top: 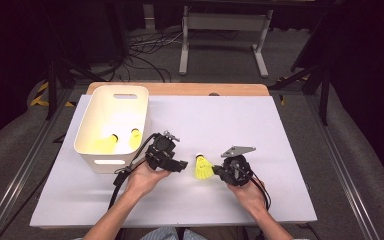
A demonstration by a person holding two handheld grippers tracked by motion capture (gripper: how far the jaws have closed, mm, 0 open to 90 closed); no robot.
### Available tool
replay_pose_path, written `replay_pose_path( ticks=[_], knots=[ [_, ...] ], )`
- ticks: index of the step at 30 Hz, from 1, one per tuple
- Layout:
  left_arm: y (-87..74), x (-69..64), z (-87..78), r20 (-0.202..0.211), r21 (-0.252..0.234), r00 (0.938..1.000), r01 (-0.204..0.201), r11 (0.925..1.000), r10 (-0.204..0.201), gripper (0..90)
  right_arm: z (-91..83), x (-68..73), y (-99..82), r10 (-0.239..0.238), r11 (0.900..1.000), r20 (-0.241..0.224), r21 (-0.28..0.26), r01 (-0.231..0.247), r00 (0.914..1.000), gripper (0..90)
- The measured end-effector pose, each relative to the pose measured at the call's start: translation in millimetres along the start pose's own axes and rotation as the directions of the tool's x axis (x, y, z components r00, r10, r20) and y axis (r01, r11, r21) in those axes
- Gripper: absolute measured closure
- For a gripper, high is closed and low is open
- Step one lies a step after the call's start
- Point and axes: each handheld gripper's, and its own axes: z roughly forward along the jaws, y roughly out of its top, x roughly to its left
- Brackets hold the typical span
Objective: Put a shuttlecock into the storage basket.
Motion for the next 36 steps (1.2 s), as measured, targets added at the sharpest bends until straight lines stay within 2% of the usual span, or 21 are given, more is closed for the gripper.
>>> replay_pose_path(
  ticks=[19,28,36],
  knots=[
    [-7.9,-4.6,5.1,0.010,0.010,0.9999,-0.013,0.9999,0.013,37.5,13.3,7.9,19.0,-0.038,0.9989,0.005,0.029,0.038,0.9993,90.0],
    [-9.7,-7.4,10.8,0.014,0.025,0.9997,-0.022,0.9994,0.021,38.4,15.4,12.1,23.7,-0.037,0.9990,-0.003,0.025,0.037,0.9993,90.0],
    [-9.1,-6.5,17.5,0.025,0.055,0.9994,-0.024,0.9982,0.023,50.3,15.1,15.6,25.0,-0.035,0.9993,-0.020,0.016,0.035,0.9992,90.0]
  ],
)
